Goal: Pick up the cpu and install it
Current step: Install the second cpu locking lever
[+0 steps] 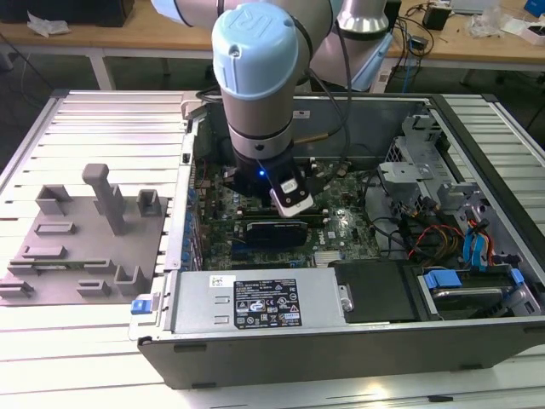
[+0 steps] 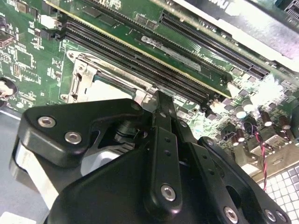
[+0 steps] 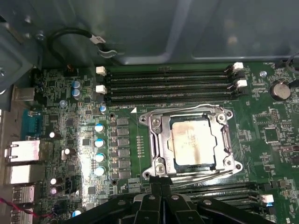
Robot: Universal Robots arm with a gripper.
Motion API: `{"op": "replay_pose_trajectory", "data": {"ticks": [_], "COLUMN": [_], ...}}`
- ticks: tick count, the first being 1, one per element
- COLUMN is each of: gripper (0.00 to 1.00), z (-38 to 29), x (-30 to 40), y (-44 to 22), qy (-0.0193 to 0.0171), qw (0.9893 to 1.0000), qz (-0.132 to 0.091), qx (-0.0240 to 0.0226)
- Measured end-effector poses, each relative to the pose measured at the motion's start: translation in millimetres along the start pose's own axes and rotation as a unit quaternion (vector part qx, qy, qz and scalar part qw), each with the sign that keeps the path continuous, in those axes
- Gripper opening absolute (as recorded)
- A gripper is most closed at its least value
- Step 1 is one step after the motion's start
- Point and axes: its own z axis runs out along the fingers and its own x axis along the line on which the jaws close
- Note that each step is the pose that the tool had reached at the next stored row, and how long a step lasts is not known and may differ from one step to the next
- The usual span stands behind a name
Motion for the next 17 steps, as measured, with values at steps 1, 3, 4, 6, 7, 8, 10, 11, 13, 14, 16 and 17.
{"op": "replay_pose_trajectory", "data": {"ticks": [1, 3, 4, 6, 7, 8, 10, 11, 13, 14, 16, 17], "gripper": [0.11, 0.11, 0.11, 0.11, 0.11, 0.11, 0.11, 0.11, 0.11, 0.11, 0.11, 0.11], "z": [0.0, -0.2, -0.4, -0.8, -0.9, -1.1, -1.3, -1.5, -0.3, 4.4, 9.9, 9.9], "x": [0.1, 0.1, 0.1, 0.0, -0.1, -0.1, -0.1, -0.3, -0.3, 0.1, 0.5, 0.5], "y": [-0.7, -1.7, -2.3, -3.9, -4.5, -5.2, -6.0, -6.7, -9.2, -11.4, -13.0, -12.9], "qy": [-0.0002, -0.0003, -0.0004, -0.0001, 0.0000, 0.0000, 0.0001, 0.0002, 0.0006, 0.0011, 0.0014, 0.0014], "qw": [1.0000, 1.0000, 0.9999, 0.9999, 0.9999, 0.9999, 0.9998, 0.9998, 0.9996, 0.9992, 0.9989, 0.9989], "qz": [0.000, 0.001, 0.001, 0.001, 0.001, 0.001, 0.002, 0.002, 0.003, 0.004, 0.005, 0.006], "qx": [-0.0035, -0.0075, -0.0103, -0.0140, -0.0154, -0.0168, -0.0179, -0.0188, -0.0289, -0.0390, -0.0468, -0.0469]}}
